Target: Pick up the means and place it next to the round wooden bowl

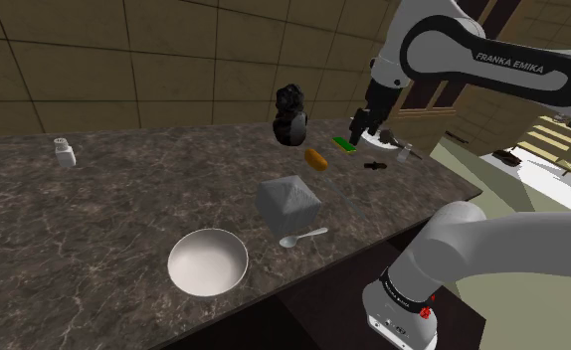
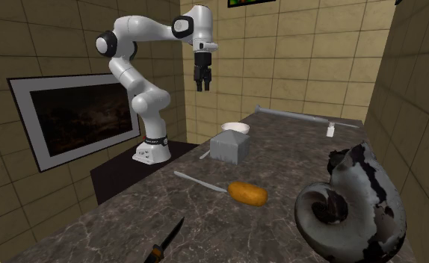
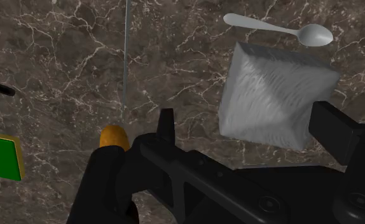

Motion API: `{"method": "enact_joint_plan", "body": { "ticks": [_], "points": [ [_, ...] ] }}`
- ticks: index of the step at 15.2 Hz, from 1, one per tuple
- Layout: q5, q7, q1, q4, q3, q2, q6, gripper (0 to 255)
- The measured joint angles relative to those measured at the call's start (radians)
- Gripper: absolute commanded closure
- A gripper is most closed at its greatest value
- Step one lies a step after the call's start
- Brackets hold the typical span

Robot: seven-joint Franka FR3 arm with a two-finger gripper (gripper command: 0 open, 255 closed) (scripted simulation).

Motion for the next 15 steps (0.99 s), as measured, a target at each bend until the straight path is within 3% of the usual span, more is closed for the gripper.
{"method": "enact_joint_plan", "body": {
  "ticks": [6, 15],
  "points": [
    [-0.028, -0.025, -0.032, -0.074, -0.062, 0.04, 0.106, 0],
    [-0.09, -0.089, -0.108, -0.208, -0.213, 0.2, 0.382, 0]
  ]
}}
